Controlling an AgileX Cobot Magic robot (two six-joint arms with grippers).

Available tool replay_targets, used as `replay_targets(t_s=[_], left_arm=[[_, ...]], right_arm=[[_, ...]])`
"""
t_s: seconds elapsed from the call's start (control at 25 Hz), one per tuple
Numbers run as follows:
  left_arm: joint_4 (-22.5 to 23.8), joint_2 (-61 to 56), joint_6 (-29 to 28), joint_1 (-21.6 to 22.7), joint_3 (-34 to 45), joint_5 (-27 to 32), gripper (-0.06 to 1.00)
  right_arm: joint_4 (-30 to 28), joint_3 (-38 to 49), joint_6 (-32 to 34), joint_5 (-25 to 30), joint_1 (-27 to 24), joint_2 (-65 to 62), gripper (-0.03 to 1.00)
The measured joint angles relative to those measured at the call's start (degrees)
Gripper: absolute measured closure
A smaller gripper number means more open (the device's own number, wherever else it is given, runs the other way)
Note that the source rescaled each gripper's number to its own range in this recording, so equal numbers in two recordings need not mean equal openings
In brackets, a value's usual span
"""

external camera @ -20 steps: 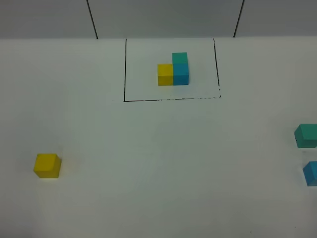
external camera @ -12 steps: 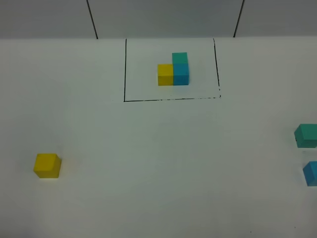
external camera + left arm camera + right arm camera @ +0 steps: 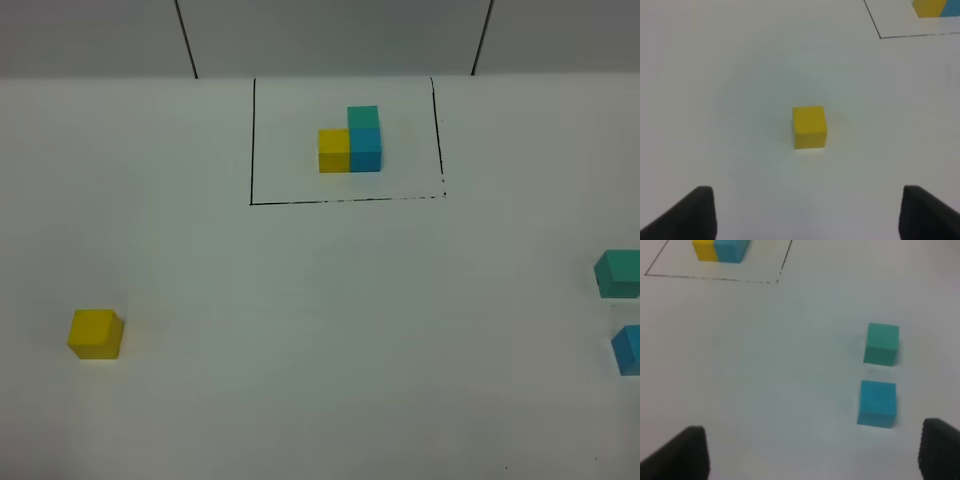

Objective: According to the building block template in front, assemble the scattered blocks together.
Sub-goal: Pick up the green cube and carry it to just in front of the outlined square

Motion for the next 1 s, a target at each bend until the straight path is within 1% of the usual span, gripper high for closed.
replay_targets(t_s=[0.4, 0.76, 0.88, 1.0], left_arm=[[0.00, 0.00, 0.00, 0.00, 0.00, 0.00, 0.32], [0.00, 0.00, 0.00, 0.00, 0.00, 0.00, 0.32], [0.00, 0.00, 0.00, 0.00, 0.00, 0.00, 0.32], [0.00, 0.00, 0.00, 0.00, 0.00, 0.00, 0.32]], right_arm=[[0.05, 0.00, 0.00, 0.00, 0.00, 0.00, 0.26], [3.01, 0.00, 0.09, -0.24, 0.00, 0.00, 0.26], [3.01, -0.75, 3.46, -0.38, 0.00, 1.86, 0.26], [1.93, -4.01, 8.99, -1.91, 0.00, 9.53, 0.26]])
